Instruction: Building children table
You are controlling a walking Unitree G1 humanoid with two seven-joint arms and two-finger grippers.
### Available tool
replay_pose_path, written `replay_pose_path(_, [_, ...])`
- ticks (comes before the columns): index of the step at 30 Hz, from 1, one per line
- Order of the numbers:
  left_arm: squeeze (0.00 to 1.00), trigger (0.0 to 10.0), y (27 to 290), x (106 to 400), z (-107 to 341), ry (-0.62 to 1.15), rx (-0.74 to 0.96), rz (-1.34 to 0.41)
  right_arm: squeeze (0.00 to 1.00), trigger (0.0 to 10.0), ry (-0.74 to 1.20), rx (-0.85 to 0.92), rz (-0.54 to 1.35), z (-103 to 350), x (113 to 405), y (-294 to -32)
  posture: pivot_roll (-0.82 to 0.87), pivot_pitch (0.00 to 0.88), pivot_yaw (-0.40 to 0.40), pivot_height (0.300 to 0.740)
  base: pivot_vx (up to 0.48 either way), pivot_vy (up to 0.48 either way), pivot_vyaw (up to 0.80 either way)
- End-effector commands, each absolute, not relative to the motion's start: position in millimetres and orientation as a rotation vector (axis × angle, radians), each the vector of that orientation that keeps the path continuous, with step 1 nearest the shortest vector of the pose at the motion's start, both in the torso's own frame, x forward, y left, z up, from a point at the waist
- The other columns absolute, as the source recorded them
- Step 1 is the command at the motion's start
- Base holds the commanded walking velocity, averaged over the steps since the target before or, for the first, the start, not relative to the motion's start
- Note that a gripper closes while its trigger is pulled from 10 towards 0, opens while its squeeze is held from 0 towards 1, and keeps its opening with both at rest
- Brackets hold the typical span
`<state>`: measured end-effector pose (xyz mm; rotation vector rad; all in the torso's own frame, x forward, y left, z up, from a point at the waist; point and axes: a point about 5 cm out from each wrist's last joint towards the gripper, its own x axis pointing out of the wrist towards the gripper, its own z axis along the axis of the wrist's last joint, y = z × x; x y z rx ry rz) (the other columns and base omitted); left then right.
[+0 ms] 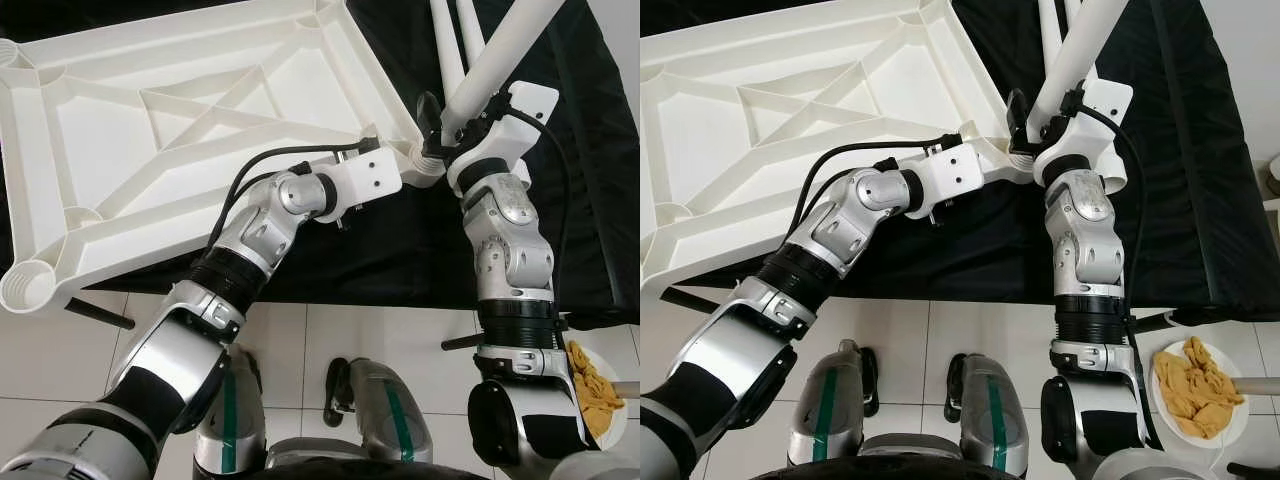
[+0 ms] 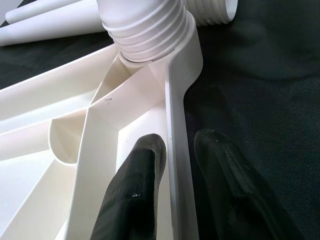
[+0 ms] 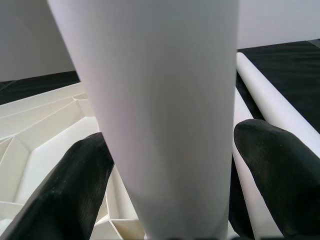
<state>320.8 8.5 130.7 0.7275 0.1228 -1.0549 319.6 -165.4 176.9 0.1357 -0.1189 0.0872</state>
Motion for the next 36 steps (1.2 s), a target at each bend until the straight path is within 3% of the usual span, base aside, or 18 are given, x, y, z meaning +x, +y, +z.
replay_pose_path(1, [0.0,10.0,27,311,95,0.378,0.702,-1.171,0.0,10.0,-0.127,0.126,0.094,177,317,-168,0.02,0.036,-0.045,0.74,0.0,0.0,0.0])
replay_pose_path(2, [0.0,9.1,27,312,96,0.384,0.692,-1.177,0.0,10.0,-0.13,0.122,0.1,178,317,-169,0.02,0.036,-0.044,0.74,0.0,0.0,0.0])
replay_pose_path(3, [0.0,6.7,28,312,96,0.393,0.684,-1.176,0.0,10.0,-0.134,0.119,0.104,178,317,-169,0.02,0.036,-0.044,0.74,0.0,0.0,0.0])
replay_pose_path(5, [0.0,6.1,28,314,97,0.4,0.671,-1.168,0.0,10.0,-0.137,0.117,0.108,178,316,-169,0.02,0.036,-0.043,0.74,0.0,0.0,0.0])
replay_pose_path(6, [0.0,0.5,29,315,98,0.409,0.65,-1.16,0.0,10.0,-0.143,0.109,0.117,179,316,-168,0.02,0.037,-0.041,0.74,0.0,0.0,0.0])
replay_pose_path(7, [0.0,0.1,29,316,99,0.413,0.635,-1.154,0.0,10.0,-0.147,0.104,0.123,179,316,-168,0.02,0.037,-0.041,0.74,0.0,0.0,0.0])
replay_pose_path(9, [0.0,0.1,29,316,98,0.43,0.627,-1.161,0.0,10.0,-0.152,0.099,0.133,179,315,-168,0.02,0.038,-0.04,0.74,0.0,0.0,0.0])
replay_pose_path(10, [0.0,10.0,30,315,98,0.458,0.609,-1.171,0.0,10.0,-0.156,0.099,0.153,180,314,-167,0.02,0.039,-0.038,0.74,0.0,0.0,0.0])
replay_pose_path(23, [0.0,10.0,34,312,95,0.566,0.643,-1.232,0.0,10.0,-0.182,0.02,0.227,179,310,-175,0.02,0.068,-0.032,0.74,0.0,0.0,0.0])
replay_pose_path(24, [0.0,8.8,35,312,96,0.576,0.644,-1.247,0.0,10.0,-0.176,0.017,0.232,177,310,-178,0.02,0.069,-0.03,0.74,0.0,0.0,0.0])
replay_pose_path(25, [0.0,8.8,35,312,96,0.576,0.644,-1.247,0.0,10.0,-0.176,0.017,0.232,177,310,-178,0.02,0.069,-0.03,0.74,0.0,0.0,0.0])
replay_pose_path(26, [0.0,4.0,35,312,97,0.572,0.646,-1.251,0.0,10.0,-0.171,0.019,0.235,176,310,-180,0.02,0.071,-0.03,0.74,0.0,0.0,0.0])
replay_pose_path(27, [0.0,4.0,35,312,98,0.571,0.647,-1.253,0.0,10.0,-0.169,0.02,0.238,175,310,-181,0.02,0.071,-0.03,0.74,0.0,0.0,0.0])
replay_pose_path(28, [0.0,0.0,36,312,99,0.567,0.65,-1.263,0.0,10.0,-0.161,0.02,0.249,173,310,-183,0.02,0.071,-0.03,0.74,0.0,0.0,0.0])
replay_pose_path(31, [0.0,0.0,36,311,99,0.571,0.657,-1.275,0.0,10.0,-0.152,0.021,0.266,171,310,-186,0.02,0.072,-0.03,0.74,0.0,0.0,0.0])
replay_pose_path(32, [0.0,4.5,37,310,100,0.575,0.661,-1.284,0.0,10.0,-0.147,0.021,0.278,169,310,-187,0.02,0.072,-0.03,0.74,0.0,0.0,0.0])
replay_pose_path(33, [0.0,10.0,37,310,99,0.582,0.666,-1.281,0.0,10.0,-0.139,0.02,0.308,167,309,-189,0.02,0.073,-0.032,0.74,0.0,0.0,0.0])
replay_pose_path(36, [0.0,10.0,38,310,99,0.586,0.674,-1.279,0.0,10.0,-0.134,0.014,0.34,165,308,-191,0.02,0.073,-0.032,0.74,0.0,0.0,0.0])
